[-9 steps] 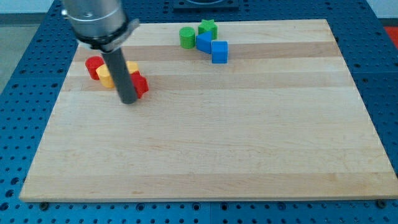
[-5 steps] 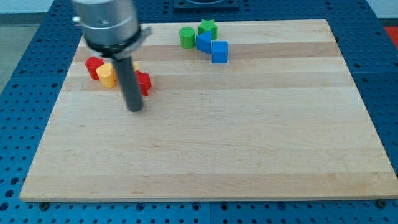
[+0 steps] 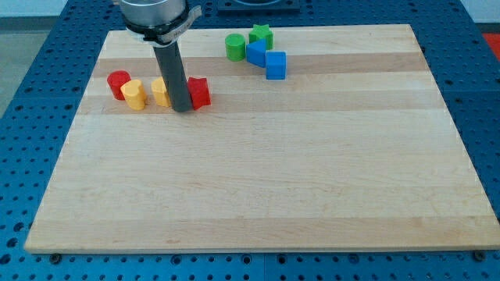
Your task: Push the red star to the right of the yellow hexagon
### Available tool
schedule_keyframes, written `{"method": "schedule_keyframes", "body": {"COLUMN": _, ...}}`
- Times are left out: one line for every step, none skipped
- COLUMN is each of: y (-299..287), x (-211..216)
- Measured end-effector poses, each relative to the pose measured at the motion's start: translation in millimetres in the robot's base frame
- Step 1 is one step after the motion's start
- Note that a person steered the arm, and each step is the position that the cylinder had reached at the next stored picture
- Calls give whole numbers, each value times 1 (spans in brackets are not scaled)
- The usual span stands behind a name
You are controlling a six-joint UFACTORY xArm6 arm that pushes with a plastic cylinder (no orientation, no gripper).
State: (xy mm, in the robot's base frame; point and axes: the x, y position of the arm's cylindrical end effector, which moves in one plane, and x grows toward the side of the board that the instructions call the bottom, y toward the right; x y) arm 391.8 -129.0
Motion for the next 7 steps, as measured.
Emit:
{"method": "schedule_keyframes", "body": {"y": 0, "x": 0}}
{"method": "schedule_keyframes", "body": {"y": 9, "x": 39}}
{"method": "schedule_keyframes", "body": {"y": 91, "x": 49}}
{"method": "schedule_keyframes", "body": {"y": 164, "x": 42}}
{"method": "schedule_keyframes", "body": {"y": 183, "x": 19}}
{"method": "schedule_keyframes", "body": {"y": 178, "x": -1}}
{"method": "schedule_keyframes", "body": {"y": 222, "x": -14}}
